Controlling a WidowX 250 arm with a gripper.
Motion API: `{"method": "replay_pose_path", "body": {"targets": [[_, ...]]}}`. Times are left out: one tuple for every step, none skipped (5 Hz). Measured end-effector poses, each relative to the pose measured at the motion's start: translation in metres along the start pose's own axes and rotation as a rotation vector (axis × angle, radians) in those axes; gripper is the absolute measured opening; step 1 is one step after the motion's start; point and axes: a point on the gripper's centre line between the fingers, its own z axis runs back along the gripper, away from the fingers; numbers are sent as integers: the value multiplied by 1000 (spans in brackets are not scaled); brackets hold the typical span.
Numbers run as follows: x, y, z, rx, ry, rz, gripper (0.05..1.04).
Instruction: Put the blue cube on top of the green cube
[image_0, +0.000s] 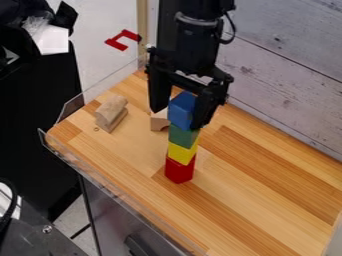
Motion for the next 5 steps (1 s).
{"method": "replay_pose_path", "body": {"targets": [[-4, 2, 2, -16, 17, 21, 1001], [-19, 9, 36, -32, -78, 63, 1001], [-35, 19, 63, -60, -165, 89, 1001], [-45, 40, 65, -83, -173, 97, 1001], [-40, 60, 46, -65, -165, 117, 1001]]}}
